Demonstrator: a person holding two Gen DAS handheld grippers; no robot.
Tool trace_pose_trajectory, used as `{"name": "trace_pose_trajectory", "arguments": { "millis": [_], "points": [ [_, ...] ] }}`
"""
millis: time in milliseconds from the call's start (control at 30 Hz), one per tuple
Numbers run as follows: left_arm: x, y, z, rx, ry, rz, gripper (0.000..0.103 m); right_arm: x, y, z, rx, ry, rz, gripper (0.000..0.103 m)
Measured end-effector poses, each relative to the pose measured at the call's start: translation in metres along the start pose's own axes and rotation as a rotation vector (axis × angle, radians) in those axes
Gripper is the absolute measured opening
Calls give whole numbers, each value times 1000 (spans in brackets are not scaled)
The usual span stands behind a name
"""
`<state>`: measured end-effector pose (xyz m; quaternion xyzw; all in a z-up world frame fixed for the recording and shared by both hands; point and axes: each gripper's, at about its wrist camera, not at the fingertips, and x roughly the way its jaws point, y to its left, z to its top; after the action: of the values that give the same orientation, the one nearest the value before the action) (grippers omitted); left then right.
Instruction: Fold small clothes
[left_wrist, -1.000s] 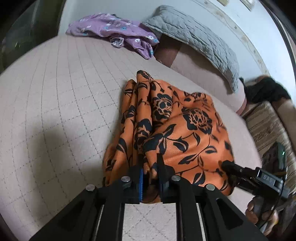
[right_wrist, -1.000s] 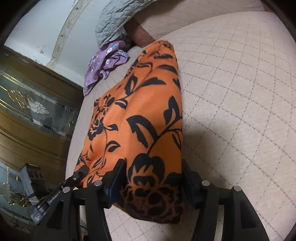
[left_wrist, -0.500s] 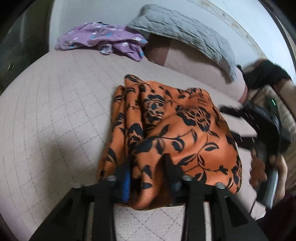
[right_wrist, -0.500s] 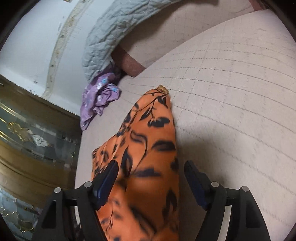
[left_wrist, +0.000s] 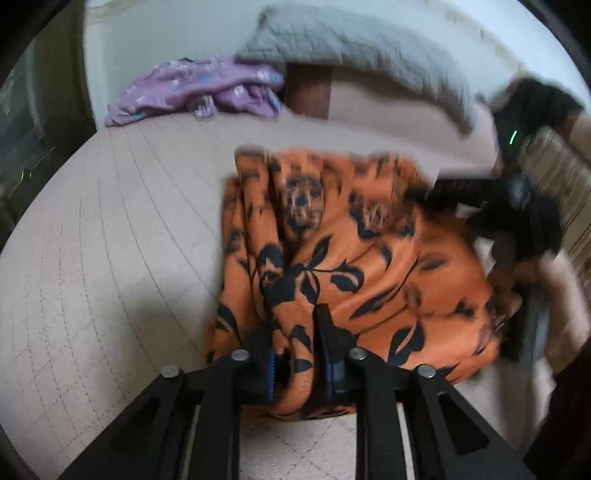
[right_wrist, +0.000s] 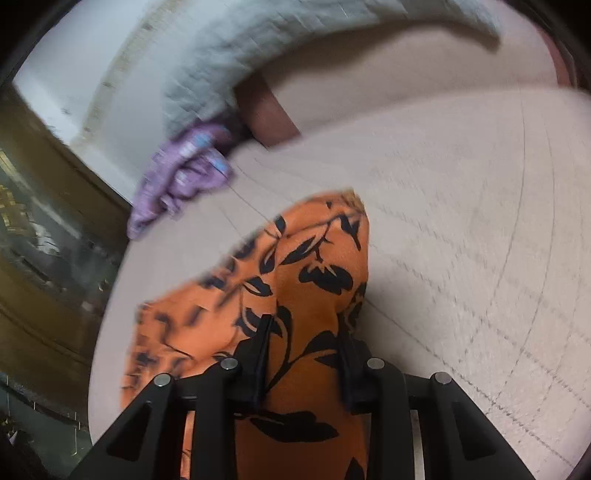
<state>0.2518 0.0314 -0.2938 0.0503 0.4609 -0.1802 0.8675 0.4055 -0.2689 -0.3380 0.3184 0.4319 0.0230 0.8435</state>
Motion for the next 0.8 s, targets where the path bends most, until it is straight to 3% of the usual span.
{"name": "trace_pose_trajectory", "arguments": {
  "millis": [100, 133, 167, 333, 533, 600, 733, 800],
  "points": [
    [-2, 2, 2, -13, -4, -1, 28, -7, 3, 1, -1, 4, -11, 44],
    [-2, 6, 2, -42, -1, -3, 33, -8, 4, 0, 1, 8, -14, 51],
    [-1, 10, 3, -64, -1, 0, 45, -10, 4, -1, 16, 19, -9, 64],
    [-9, 22, 3, -136, -21, -22, 55, -38, 5, -10, 29, 21, 12, 67],
    [-13, 16, 4, -105, -33, 23, 58, -82, 14, -24, -43, -34, 69, 66],
    [-13, 14, 3, -100, -33, 28, 58, -99, 24, -34, -119, -49, 102, 51],
    [-11, 13, 4, -91, -35, 40, 58, -103, 34, -59, -179, 31, 132, 43],
    [-12, 13, 3, -93, -35, 45, 59, -86, 33, -72, -185, 107, 82, 44]
  ]
}}
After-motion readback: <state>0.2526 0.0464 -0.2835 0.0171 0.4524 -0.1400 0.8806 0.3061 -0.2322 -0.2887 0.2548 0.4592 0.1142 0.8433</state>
